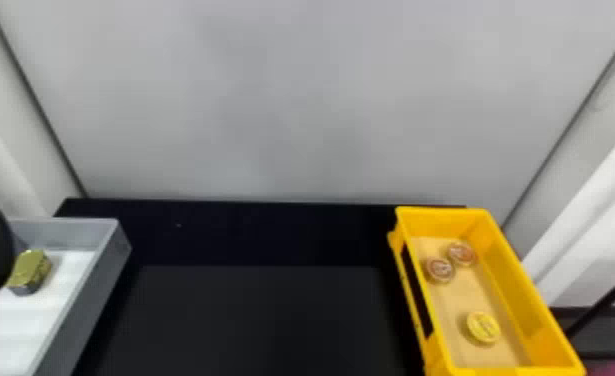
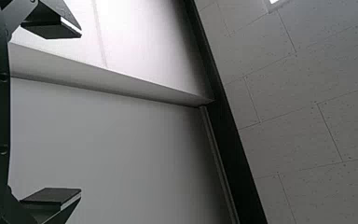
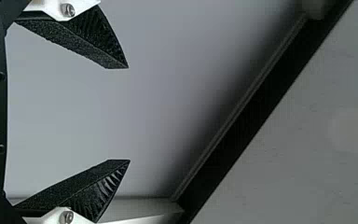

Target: Pick up the round yellow can and place it in the yellow rectangular box

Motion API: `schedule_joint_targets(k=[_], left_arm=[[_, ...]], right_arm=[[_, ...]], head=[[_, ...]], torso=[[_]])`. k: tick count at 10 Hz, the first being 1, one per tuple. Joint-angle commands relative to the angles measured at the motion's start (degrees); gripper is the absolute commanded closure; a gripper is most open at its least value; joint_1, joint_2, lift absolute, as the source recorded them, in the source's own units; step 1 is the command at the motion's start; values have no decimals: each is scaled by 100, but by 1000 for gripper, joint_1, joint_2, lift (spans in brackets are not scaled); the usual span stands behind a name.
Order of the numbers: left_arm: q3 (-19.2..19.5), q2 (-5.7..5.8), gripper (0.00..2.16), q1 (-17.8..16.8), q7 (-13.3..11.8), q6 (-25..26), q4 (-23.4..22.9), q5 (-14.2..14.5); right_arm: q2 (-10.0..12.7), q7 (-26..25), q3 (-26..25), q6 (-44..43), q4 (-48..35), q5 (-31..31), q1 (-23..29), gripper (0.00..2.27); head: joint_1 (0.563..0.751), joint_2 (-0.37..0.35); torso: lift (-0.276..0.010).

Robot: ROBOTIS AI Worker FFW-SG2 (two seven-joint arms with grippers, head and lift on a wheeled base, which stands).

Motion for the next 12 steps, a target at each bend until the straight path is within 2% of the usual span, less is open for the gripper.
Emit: schedule_joint_targets(k=[1, 12], left_arm=[[-31, 3, 85, -7, 0, 53, -6, -9], [-22, -6, 85, -25, 0, 124, -59, -35]], right_arm=[[-158, 2, 166, -82, 2, -36, -194, 56], [-158, 72, 140, -126, 11, 78, -115, 44]], head=[[694, -78], [694, -78]], torso=[[0], [0]])
